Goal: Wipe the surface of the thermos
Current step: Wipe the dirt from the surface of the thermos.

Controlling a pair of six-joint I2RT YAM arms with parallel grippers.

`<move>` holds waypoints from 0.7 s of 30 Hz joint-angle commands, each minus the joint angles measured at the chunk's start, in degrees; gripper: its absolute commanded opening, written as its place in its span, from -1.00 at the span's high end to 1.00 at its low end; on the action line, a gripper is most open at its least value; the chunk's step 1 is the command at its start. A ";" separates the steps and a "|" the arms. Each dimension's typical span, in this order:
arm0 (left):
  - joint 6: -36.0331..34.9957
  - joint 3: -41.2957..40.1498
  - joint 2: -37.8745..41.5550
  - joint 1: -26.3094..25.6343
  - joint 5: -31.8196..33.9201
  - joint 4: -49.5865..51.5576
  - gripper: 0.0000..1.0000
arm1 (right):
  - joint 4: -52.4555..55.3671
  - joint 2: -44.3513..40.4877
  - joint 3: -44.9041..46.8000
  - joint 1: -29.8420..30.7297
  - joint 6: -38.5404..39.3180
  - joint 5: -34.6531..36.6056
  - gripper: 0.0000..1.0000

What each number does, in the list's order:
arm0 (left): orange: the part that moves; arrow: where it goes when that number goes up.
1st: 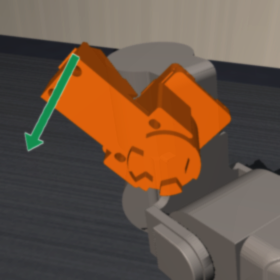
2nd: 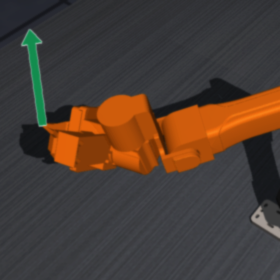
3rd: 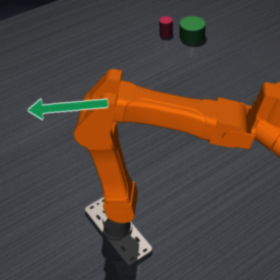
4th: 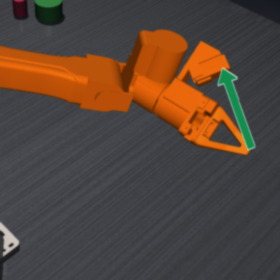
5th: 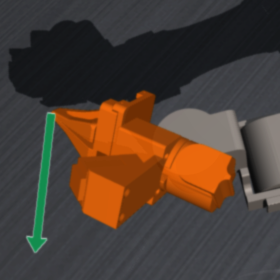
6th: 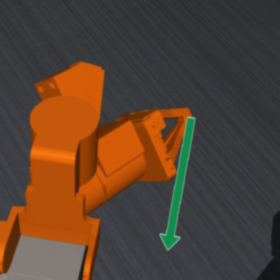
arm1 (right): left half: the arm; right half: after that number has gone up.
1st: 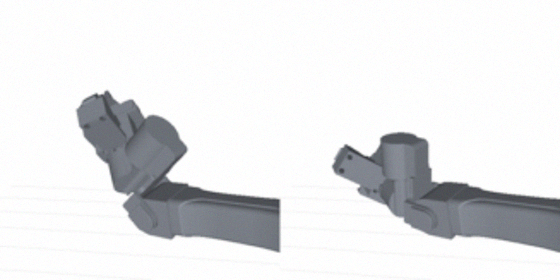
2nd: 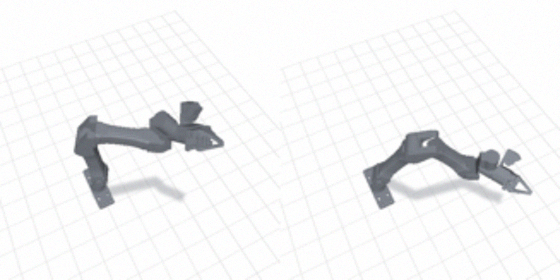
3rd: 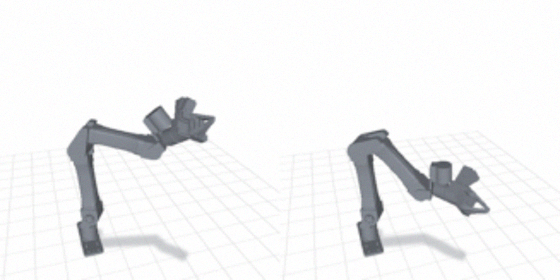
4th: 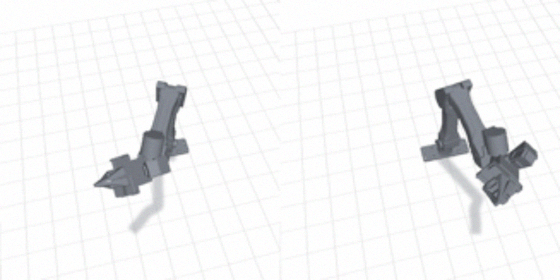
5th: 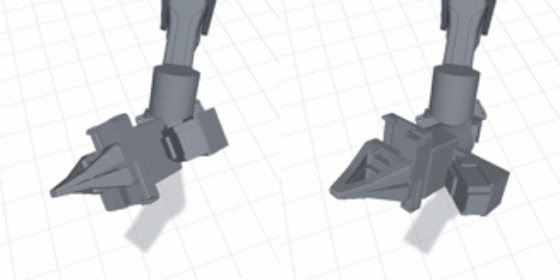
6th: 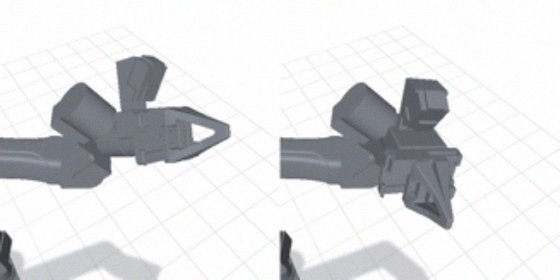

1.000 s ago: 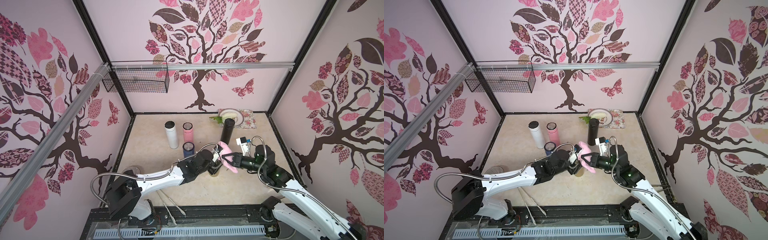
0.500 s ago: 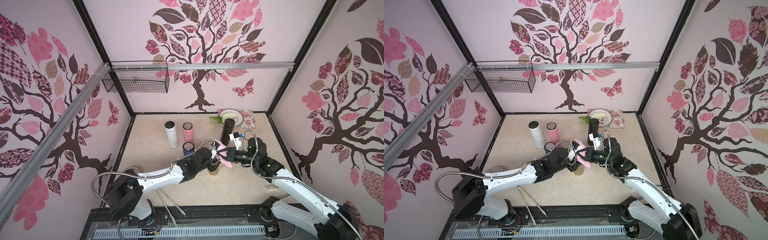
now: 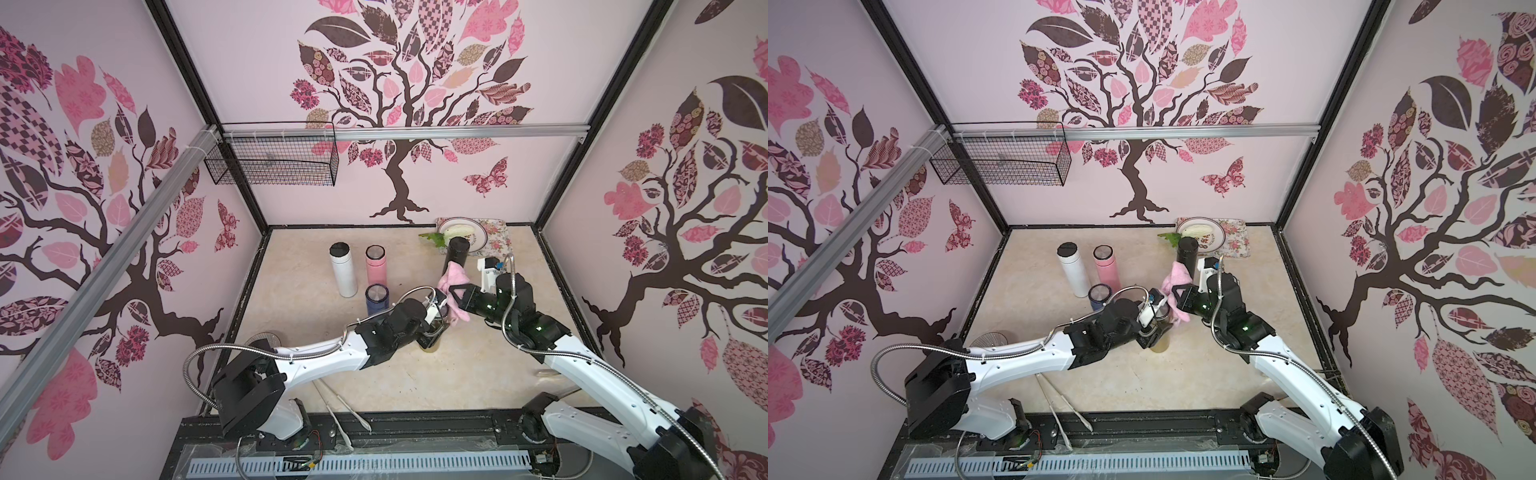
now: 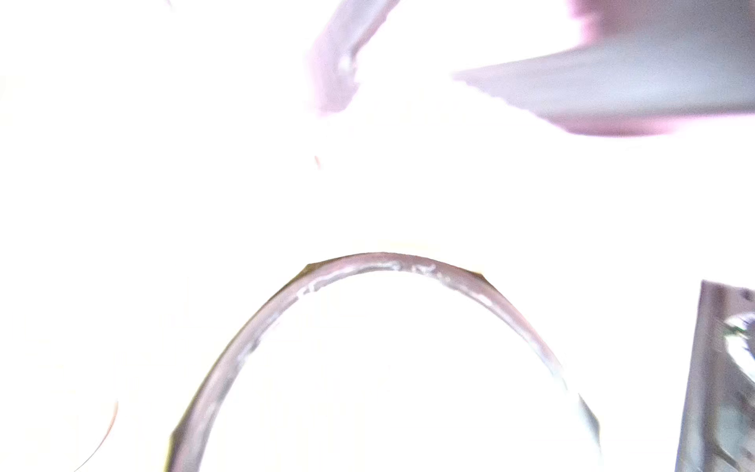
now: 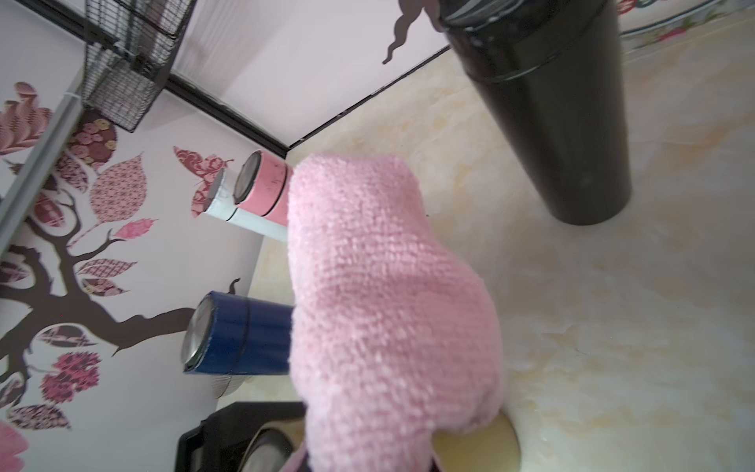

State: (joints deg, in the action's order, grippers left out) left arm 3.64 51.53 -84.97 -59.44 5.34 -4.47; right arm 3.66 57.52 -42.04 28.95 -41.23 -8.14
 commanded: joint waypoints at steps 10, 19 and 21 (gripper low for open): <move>6.73 3.80 1.69 -0.69 0.47 5.14 1.00 | 1.86 -9.72 6.75 0.14 1.10 -3.01 1.00; 21.10 22.51 3.15 -0.05 11.94 28.92 1.00 | -3.93 -22.68 26.18 0.07 -1.74 -2.24 1.00; 22.98 24.03 4.49 0.53 11.46 30.55 1.00 | -6.97 -24.96 29.08 0.13 -1.73 -3.54 1.00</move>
State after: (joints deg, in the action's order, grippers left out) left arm 20.58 70.19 -83.88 -59.55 12.78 20.69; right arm 3.01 35.55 -13.78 28.95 -42.30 -10.52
